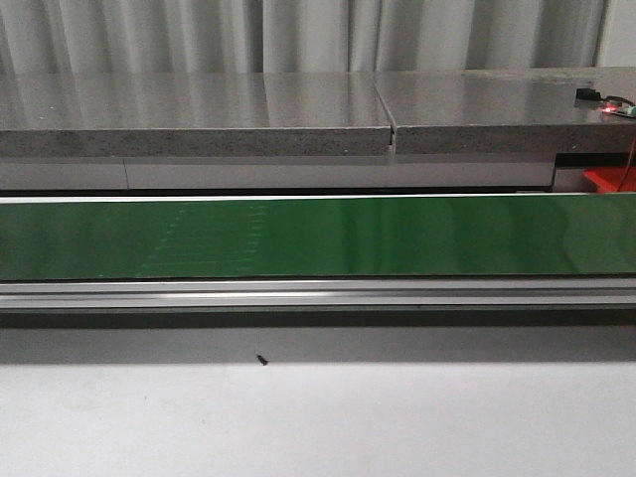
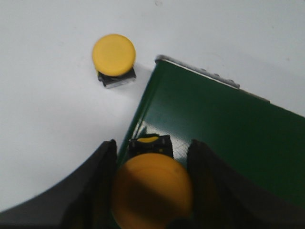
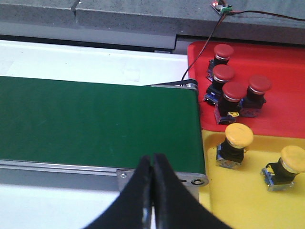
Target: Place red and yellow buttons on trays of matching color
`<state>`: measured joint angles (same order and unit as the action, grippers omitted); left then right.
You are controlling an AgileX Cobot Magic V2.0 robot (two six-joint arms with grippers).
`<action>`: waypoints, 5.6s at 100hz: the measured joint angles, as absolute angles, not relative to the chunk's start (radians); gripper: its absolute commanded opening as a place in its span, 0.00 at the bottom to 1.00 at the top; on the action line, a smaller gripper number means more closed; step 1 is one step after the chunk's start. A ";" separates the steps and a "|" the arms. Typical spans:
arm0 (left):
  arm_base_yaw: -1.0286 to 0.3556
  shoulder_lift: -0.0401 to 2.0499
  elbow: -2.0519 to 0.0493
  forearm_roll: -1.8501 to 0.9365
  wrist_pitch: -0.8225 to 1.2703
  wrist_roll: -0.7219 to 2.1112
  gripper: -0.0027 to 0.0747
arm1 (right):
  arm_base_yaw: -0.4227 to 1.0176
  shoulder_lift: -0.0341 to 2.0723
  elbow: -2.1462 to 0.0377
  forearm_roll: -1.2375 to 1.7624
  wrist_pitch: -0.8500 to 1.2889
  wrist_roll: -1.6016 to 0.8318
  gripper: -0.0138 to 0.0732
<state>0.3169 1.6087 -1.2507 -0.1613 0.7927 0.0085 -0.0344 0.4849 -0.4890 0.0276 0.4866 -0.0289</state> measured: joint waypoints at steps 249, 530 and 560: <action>0.446 2.051 -1.517 -0.373 0.693 0.105 0.19 | -0.034 0.485 -0.489 0.028 0.487 -0.029 0.08; 0.012 0.834 -0.850 -0.368 0.822 0.369 0.01 | -0.034 0.485 -0.489 0.028 0.487 -0.029 0.08; 0.003 0.591 -0.723 -0.370 0.788 0.313 0.01 | -0.034 0.485 -0.489 0.028 0.480 -0.029 0.08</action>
<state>0.0033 0.5912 -0.7234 -0.3699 0.7878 0.3134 -0.0344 0.4849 -0.4890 0.0276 0.4804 -0.0289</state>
